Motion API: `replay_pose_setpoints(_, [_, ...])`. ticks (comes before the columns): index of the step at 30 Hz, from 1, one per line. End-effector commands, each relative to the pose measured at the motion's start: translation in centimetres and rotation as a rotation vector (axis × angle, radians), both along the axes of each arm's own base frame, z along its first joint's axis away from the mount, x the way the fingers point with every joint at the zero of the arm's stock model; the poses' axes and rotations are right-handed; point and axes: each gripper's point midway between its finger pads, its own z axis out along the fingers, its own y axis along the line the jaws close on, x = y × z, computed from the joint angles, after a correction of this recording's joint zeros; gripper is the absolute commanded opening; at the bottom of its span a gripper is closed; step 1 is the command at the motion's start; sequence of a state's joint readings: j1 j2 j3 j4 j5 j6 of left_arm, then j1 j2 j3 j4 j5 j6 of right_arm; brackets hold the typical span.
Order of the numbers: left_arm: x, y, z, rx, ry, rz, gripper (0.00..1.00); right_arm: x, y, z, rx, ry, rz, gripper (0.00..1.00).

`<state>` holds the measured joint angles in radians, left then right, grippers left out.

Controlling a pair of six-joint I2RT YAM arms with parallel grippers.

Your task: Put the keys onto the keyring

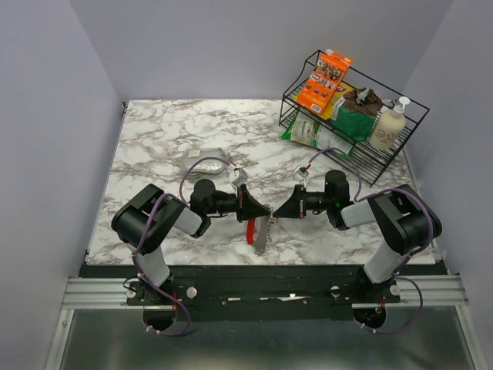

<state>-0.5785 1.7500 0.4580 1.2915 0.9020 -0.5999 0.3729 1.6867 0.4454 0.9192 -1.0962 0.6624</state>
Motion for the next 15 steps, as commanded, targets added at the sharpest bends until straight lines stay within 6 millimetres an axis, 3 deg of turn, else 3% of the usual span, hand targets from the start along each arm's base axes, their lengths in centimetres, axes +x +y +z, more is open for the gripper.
replay_pose_setpoints(1, [-0.3,-0.3,8.8,-0.254,-0.390,-0.018,0.00,-0.7,-0.3,-0.4,-0.005,-0.006,0.013,0.11])
replay_pose_setpoints(8, [-0.6,-0.1,8.5,-0.247,-0.386,-0.017,0.00,-0.5,-0.6,1.1,-0.023,-0.083,-0.019,0.38])
replay_pose_setpoints(15, [-1.0,0.2,8.4,-0.244,-0.385,-0.018,0.00,0.2,-0.7,2.8,-0.041,-0.150,-0.049,0.54])
